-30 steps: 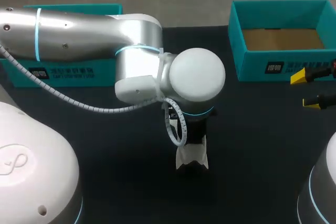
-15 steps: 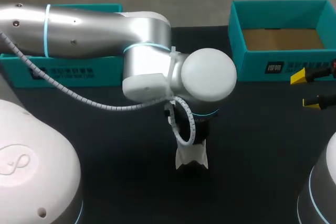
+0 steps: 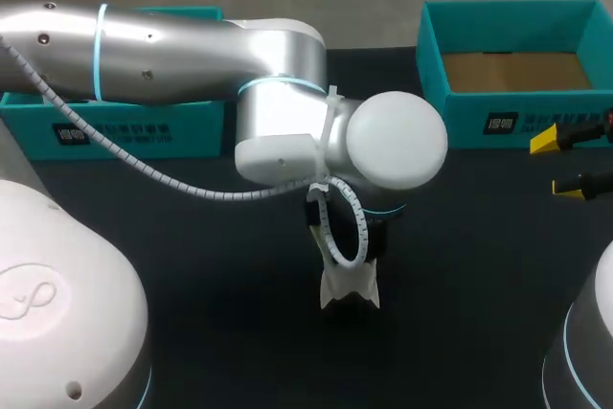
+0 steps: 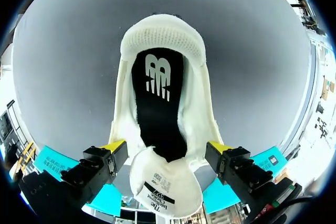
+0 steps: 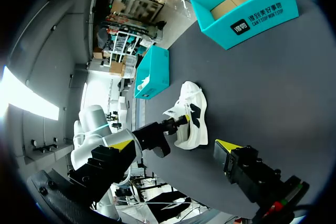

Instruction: Take the shoe out of the shoebox, open the shoe tongue, remove and reinsert the insole, then place the shoe into the shoebox

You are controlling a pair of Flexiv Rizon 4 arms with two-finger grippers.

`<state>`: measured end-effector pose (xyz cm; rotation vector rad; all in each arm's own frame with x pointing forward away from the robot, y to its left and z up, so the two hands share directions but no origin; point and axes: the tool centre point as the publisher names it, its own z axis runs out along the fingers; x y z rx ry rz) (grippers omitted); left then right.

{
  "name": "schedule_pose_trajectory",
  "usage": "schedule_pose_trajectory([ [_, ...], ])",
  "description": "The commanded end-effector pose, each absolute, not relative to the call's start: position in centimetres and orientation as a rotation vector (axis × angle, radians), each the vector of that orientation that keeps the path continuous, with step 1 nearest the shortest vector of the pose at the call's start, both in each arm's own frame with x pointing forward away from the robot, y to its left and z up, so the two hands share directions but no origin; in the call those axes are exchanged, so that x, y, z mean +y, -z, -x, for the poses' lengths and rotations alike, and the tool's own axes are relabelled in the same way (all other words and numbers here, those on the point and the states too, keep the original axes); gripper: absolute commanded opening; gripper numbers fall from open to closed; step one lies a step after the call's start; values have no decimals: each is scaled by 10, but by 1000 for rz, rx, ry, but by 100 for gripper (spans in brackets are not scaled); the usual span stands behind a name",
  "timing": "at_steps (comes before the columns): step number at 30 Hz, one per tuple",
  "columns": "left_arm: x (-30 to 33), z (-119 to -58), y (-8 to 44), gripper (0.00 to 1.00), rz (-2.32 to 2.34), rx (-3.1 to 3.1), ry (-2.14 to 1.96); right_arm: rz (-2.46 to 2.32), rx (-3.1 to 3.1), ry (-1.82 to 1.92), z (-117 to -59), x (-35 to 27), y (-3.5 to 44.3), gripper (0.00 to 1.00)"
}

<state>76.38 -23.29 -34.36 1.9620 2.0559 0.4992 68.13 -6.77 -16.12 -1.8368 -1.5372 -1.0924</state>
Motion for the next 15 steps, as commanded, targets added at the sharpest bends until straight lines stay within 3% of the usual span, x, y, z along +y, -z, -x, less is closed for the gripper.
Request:
schedule_pose_trajectory([
  [1, -232, -768, 340, 100, -1958, 2065, -496, 1841, -1537, 1092, -680, -67, 161, 100],
  [15, -228, -779, 329, 100, -1949, 2080, -488, 1841, -1537, 1092, -680, -67, 161, 100],
])
